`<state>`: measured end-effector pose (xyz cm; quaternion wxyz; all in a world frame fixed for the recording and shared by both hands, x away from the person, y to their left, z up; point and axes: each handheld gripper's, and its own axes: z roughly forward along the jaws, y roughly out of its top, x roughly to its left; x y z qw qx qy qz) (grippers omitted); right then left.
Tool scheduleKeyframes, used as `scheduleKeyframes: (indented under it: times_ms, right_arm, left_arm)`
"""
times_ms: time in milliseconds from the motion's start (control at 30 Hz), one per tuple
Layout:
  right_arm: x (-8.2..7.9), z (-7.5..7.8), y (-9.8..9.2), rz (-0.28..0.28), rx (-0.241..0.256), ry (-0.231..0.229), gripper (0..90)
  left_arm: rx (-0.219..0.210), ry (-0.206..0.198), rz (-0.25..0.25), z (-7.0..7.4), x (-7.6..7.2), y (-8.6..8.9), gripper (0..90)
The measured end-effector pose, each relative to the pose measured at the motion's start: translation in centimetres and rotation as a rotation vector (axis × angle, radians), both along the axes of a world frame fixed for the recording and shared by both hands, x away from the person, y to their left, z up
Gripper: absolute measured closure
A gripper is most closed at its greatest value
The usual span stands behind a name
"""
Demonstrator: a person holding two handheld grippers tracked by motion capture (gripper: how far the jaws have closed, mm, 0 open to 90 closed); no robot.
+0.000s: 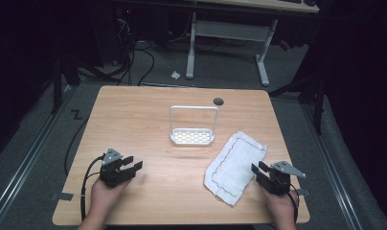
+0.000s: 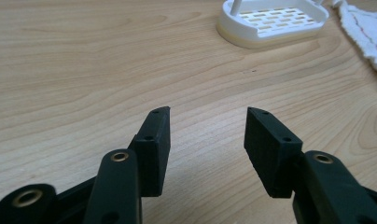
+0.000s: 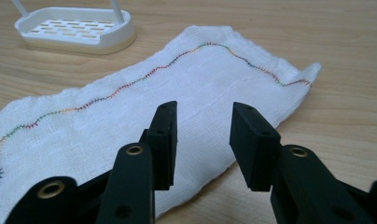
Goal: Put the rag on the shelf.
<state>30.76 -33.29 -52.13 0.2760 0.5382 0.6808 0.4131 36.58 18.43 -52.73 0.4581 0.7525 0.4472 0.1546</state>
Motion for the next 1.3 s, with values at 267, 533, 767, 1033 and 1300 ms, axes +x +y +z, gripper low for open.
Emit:
scheduleKeyframes:
  times_ms: [267, 533, 767, 1033, 1300]
  right_arm:
    - [0.2, -0.6, 0.0, 0.055, 0.020, 0.036, 65.4]
    - [2.7, 0.4, 1.4, 0.094, 0.009, 0.000, 67.6]
    - [4.4, 0.0, 1.4, 0.079, -0.002, 0.022, 68.9]
    - [7.6, -1.4, 2.2, 0.097, -0.061, 0.156, 90.0]
    - [6.5, -1.2, 3.9, 0.191, -0.100, 0.160, 90.0]
  left_arm:
    - [-0.090, 0.029, -0.016, 0.0, 0.5, -0.9, 47.5]
    - [-0.056, 0.018, -0.001, -0.3, 0.2, -1.2, 47.1]
    - [-0.038, 0.008, 0.007, -0.3, 0.2, -1.0, 46.7]
    - [-0.043, 0.006, 0.011, -0.2, 0.0, -0.9, 46.5]
    - [-0.028, 0.019, -0.021, -0.2, -0.2, -1.9, 61.4]
